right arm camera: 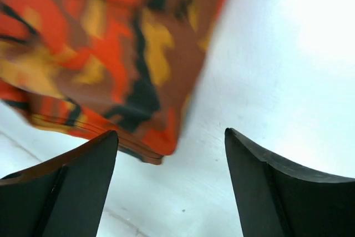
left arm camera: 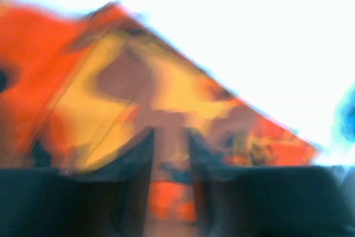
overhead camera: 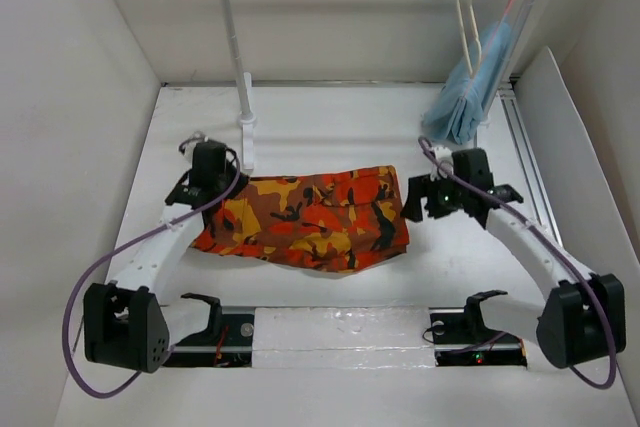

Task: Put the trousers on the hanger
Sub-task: Fold the trousers at the center of the board, then pick up the hanger from the clothesline.

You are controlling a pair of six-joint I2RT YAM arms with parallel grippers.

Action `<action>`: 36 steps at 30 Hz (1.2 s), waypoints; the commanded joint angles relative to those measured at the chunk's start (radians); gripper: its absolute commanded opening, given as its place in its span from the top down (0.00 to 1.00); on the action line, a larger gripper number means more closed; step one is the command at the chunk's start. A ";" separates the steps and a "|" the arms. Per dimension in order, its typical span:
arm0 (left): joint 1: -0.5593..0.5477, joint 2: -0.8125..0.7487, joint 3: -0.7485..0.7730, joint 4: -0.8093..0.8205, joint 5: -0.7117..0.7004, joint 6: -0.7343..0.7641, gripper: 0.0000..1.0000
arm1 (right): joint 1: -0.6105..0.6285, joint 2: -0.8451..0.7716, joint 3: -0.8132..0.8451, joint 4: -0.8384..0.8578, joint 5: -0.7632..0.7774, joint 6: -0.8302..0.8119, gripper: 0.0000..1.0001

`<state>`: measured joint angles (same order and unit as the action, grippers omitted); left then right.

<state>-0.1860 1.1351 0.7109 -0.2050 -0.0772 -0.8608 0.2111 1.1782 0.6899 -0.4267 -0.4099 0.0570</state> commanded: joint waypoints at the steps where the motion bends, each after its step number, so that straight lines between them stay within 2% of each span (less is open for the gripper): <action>1: -0.032 -0.008 0.227 -0.007 0.040 0.132 0.96 | 0.045 -0.112 0.290 -0.191 -0.020 -0.120 0.18; 2: -0.032 0.012 0.260 -0.014 0.056 0.144 1.00 | 0.057 -0.124 0.356 -0.239 -0.026 -0.126 0.25; 3: -0.032 0.026 0.287 -0.023 0.072 0.160 1.00 | 0.069 -0.124 0.501 -0.257 -0.042 -0.134 0.33; 4: -0.032 0.044 0.347 -0.034 0.073 0.167 1.00 | 0.091 -0.115 0.575 -0.271 -0.053 -0.150 0.47; 5: -0.032 0.089 0.376 -0.045 0.105 0.177 1.00 | 0.091 -0.086 0.653 -0.294 -0.055 -0.160 0.82; 6: -0.041 0.115 0.399 -0.048 0.117 0.189 1.00 | 0.100 -0.068 0.812 -0.305 -0.015 -0.166 0.95; 7: -0.052 0.138 0.447 -0.054 0.117 0.210 1.00 | 0.100 -0.045 0.891 -0.314 0.017 -0.183 1.00; 9: -0.108 0.202 0.495 -0.063 0.088 0.233 1.00 | 0.084 0.045 1.034 -0.326 0.092 -0.212 1.00; 10: -0.133 0.221 0.534 -0.065 0.088 0.250 1.00 | 0.068 0.081 1.180 -0.342 0.117 -0.229 1.00; 11: -0.160 0.248 0.548 -0.060 0.088 0.256 1.00 | 0.038 0.118 1.247 -0.362 0.132 -0.243 1.00; 12: -0.224 0.261 0.562 -0.063 0.038 0.261 1.00 | 0.022 0.179 1.304 -0.357 0.173 -0.253 0.99; 13: -0.257 0.270 0.579 -0.059 0.033 0.266 1.00 | 0.004 0.216 1.409 -0.362 0.201 -0.256 0.93; 15: -0.320 0.285 0.575 -0.034 0.028 0.264 1.00 | -0.051 0.289 1.520 -0.394 0.235 -0.269 0.84; 19: -0.491 0.290 0.526 -0.008 0.008 0.253 1.00 | -0.116 0.472 1.712 -0.420 0.260 -0.264 0.31; 20: -0.539 0.285 0.506 -0.002 -0.016 0.252 1.00 | -0.127 0.513 1.749 -0.406 0.257 -0.252 0.28; 24: -0.592 0.261 0.429 0.038 0.025 0.240 1.00 | -0.180 0.592 1.760 -0.397 0.249 -0.224 0.28; 26: -0.592 0.247 0.380 0.046 0.051 0.230 0.95 | -0.202 0.589 1.697 -0.341 0.282 -0.223 0.29; 31: -0.592 0.229 0.335 0.046 0.057 0.233 0.90 | -0.226 0.589 1.616 -0.288 0.263 -0.218 0.32; 36: -0.592 0.226 0.340 0.016 0.040 0.235 0.87 | -0.245 0.601 1.570 -0.285 0.259 -0.230 0.47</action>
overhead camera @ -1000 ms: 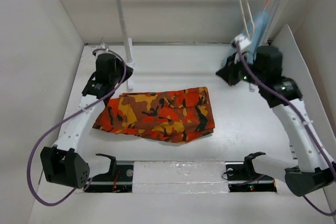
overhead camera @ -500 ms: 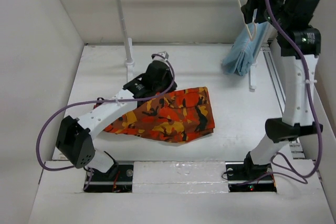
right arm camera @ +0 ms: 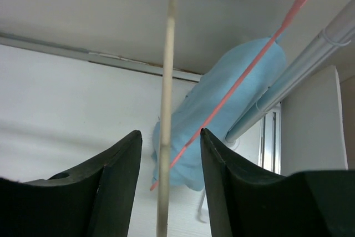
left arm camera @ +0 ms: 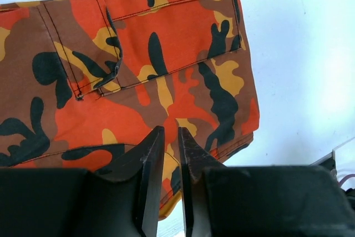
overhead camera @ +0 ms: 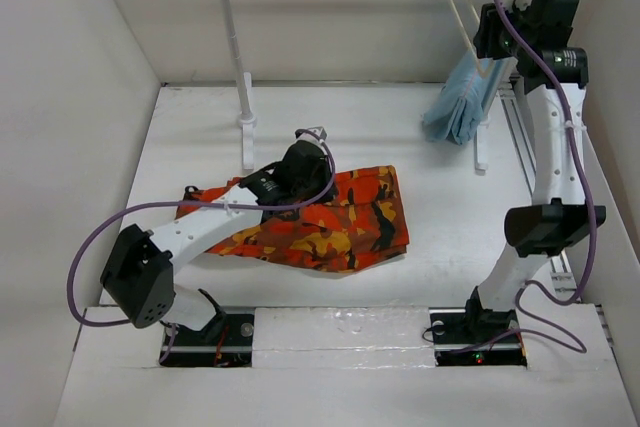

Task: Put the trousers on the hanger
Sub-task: Pick up the hanger from the clothesline.

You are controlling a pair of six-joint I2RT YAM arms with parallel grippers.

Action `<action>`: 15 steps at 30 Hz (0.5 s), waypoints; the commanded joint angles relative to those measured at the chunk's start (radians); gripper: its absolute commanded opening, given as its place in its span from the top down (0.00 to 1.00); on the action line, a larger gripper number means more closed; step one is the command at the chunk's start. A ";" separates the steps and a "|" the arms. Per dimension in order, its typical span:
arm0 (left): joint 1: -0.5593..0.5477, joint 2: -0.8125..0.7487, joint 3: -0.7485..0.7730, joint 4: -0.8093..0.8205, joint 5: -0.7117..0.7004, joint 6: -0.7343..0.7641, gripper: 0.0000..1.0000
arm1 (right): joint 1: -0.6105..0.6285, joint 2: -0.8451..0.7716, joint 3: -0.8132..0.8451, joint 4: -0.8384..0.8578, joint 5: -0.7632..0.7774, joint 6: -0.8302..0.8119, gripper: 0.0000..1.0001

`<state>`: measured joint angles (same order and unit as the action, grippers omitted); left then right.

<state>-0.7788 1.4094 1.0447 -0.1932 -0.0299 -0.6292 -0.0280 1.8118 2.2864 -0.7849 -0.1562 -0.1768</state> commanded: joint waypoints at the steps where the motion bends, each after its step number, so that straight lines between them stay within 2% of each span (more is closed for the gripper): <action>1: 0.001 -0.049 0.008 0.005 -0.010 0.005 0.86 | -0.006 -0.046 -0.056 0.094 0.009 0.002 0.49; 2: 0.001 -0.050 0.011 0.005 -0.010 0.003 0.86 | 0.003 -0.074 -0.117 0.137 0.012 0.003 0.62; 5: 0.001 -0.043 0.028 0.000 -0.005 -0.001 0.85 | 0.003 -0.106 -0.172 0.182 0.012 0.008 0.78; 7: 0.001 -0.040 0.035 -0.003 -0.005 -0.003 0.85 | 0.003 -0.101 -0.183 0.181 0.018 0.010 0.82; 9: 0.001 -0.040 0.043 -0.006 -0.004 -0.004 0.85 | 0.003 -0.074 -0.159 0.157 0.017 0.003 0.79; 11: 0.001 -0.038 0.043 -0.005 -0.004 -0.006 0.85 | 0.003 -0.060 -0.154 0.151 0.012 -0.006 0.97; 12: 0.001 -0.038 0.044 -0.008 -0.001 -0.006 0.85 | 0.003 -0.062 -0.156 0.154 0.014 -0.006 1.00; 15: 0.001 -0.035 0.060 -0.025 -0.008 -0.004 0.85 | 0.014 -0.080 -0.163 0.202 0.009 -0.006 1.00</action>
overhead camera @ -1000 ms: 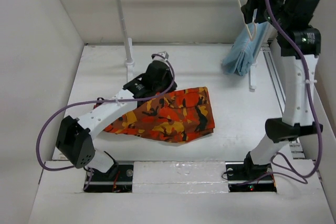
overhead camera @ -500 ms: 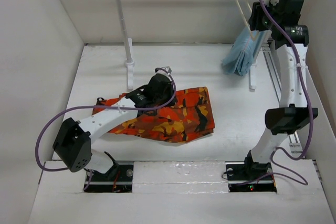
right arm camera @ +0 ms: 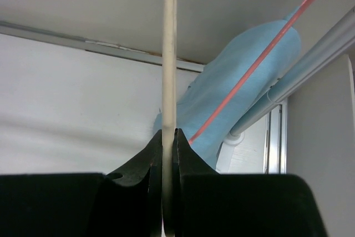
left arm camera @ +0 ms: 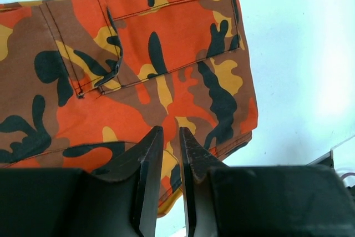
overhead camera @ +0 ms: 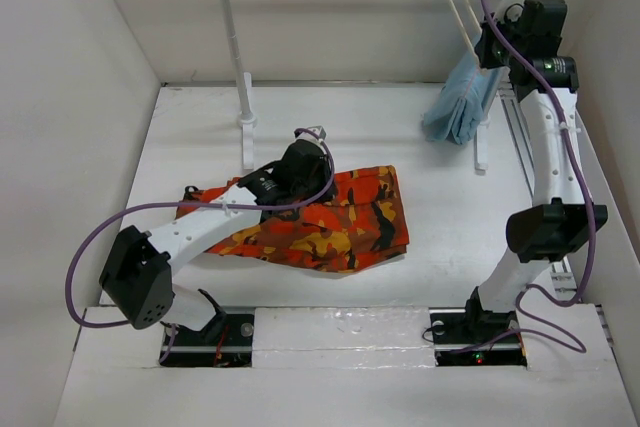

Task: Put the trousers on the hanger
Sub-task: Pick up the hanger from the clothesline.

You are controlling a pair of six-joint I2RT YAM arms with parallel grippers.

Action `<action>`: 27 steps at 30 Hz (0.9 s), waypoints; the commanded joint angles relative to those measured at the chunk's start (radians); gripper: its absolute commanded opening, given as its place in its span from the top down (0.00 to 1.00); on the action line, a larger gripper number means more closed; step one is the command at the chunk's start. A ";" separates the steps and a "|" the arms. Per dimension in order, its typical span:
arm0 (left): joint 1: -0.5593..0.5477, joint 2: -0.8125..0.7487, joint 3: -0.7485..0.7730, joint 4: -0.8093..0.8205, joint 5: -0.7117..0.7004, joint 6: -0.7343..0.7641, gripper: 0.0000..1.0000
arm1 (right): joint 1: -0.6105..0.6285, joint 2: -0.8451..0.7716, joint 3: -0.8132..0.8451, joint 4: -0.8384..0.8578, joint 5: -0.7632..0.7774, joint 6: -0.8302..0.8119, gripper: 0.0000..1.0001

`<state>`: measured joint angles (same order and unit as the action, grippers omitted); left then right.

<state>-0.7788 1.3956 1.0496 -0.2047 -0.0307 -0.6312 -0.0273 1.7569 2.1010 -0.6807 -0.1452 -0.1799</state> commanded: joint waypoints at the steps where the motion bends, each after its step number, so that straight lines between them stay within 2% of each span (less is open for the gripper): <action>1: 0.001 -0.017 0.073 -0.022 -0.012 0.001 0.84 | 0.023 -0.031 0.025 0.113 0.001 -0.003 1.00; 3: 0.001 -0.015 0.098 -0.045 -0.034 0.004 0.82 | 0.035 -0.046 0.043 0.141 0.010 -0.001 1.00; 7: 0.013 -0.023 0.179 -0.081 -0.055 0.016 0.65 | 0.075 -0.083 0.088 0.179 0.048 -0.001 1.00; 10: 0.022 -0.038 0.222 -0.093 -0.051 0.021 0.61 | 0.086 -0.128 0.074 0.223 0.084 -0.018 1.00; 14: 0.033 -0.061 0.280 -0.113 -0.041 0.016 0.57 | 0.118 -0.226 -0.060 0.291 0.114 -0.044 1.00; 18: 0.033 -0.075 0.363 -0.139 0.024 0.011 0.53 | 0.141 -0.339 -0.312 0.383 0.131 -0.061 1.00; 20: 0.033 -0.084 0.409 -0.139 0.070 0.004 0.50 | 0.159 -0.372 -0.375 0.400 0.122 -0.059 1.00; 21: 0.033 -0.081 0.470 -0.134 0.095 -0.004 0.46 | 0.173 -0.416 -0.459 0.417 0.128 -0.062 1.00; 23: 0.033 -0.073 0.495 -0.131 0.118 -0.005 0.45 | 0.187 -0.445 -0.487 0.426 0.139 -0.067 1.00; 27: 0.024 0.031 0.674 -0.121 0.173 -0.009 0.39 | 0.210 -0.496 -0.587 0.454 0.179 -0.107 1.00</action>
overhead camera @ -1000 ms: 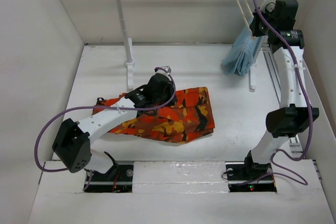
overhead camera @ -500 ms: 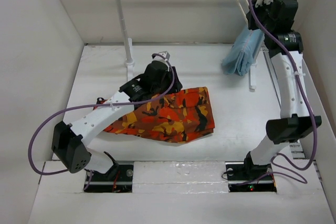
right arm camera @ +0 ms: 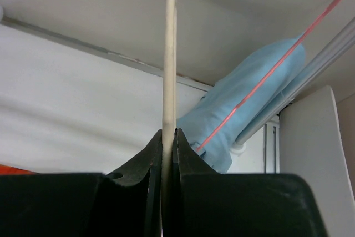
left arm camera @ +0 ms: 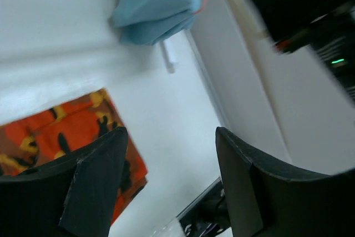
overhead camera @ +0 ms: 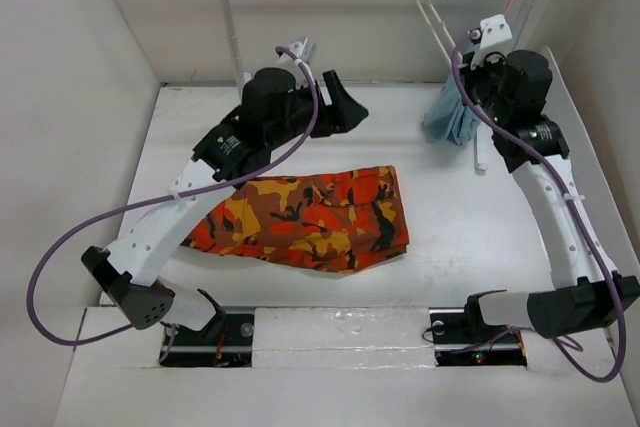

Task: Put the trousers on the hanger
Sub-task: Pick up the hanger from the clothesline, then place the trousers on the hanger.

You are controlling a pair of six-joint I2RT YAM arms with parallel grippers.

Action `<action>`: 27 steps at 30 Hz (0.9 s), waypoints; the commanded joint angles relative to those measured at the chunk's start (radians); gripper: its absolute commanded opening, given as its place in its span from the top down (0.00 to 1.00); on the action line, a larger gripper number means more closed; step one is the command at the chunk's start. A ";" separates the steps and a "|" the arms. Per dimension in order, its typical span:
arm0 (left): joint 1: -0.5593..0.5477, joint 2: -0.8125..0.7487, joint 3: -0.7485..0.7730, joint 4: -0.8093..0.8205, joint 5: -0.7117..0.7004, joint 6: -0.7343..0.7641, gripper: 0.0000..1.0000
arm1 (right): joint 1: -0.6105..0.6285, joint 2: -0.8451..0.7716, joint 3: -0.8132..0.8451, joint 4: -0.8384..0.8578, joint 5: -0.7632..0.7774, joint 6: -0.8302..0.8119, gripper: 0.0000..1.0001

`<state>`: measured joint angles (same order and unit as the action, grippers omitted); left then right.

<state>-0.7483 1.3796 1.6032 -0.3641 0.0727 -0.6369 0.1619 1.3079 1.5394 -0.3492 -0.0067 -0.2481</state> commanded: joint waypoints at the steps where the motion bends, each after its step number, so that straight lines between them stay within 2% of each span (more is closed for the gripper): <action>1: -0.006 0.070 0.157 0.040 0.079 -0.003 0.39 | 0.021 -0.055 -0.056 0.139 0.046 -0.048 1.00; 6: -0.029 0.218 0.319 0.086 0.122 -0.044 0.37 | 0.089 -0.096 -0.116 0.095 0.080 -0.077 1.00; 11: -0.039 0.309 0.350 0.139 0.128 -0.101 0.36 | 0.224 -0.232 -0.315 0.095 0.174 -0.037 1.00; 12: -0.048 0.332 0.336 0.149 0.093 -0.112 0.35 | 0.285 -0.278 -0.358 0.082 0.198 -0.005 1.00; 18: -0.048 0.361 0.248 0.214 0.070 -0.152 0.36 | 0.404 -0.337 -0.464 0.047 0.273 0.055 1.00; 24: -0.057 0.363 0.158 0.269 0.030 -0.184 0.42 | 0.507 -0.358 -0.502 0.033 0.333 0.095 1.00; 27: -0.057 0.389 0.172 0.225 0.012 -0.188 0.48 | 0.554 -0.360 -0.504 0.019 0.405 0.112 1.00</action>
<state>-0.7994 1.7741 1.7729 -0.1841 0.1165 -0.8074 0.6765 0.9749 1.0294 -0.3710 0.3176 -0.1749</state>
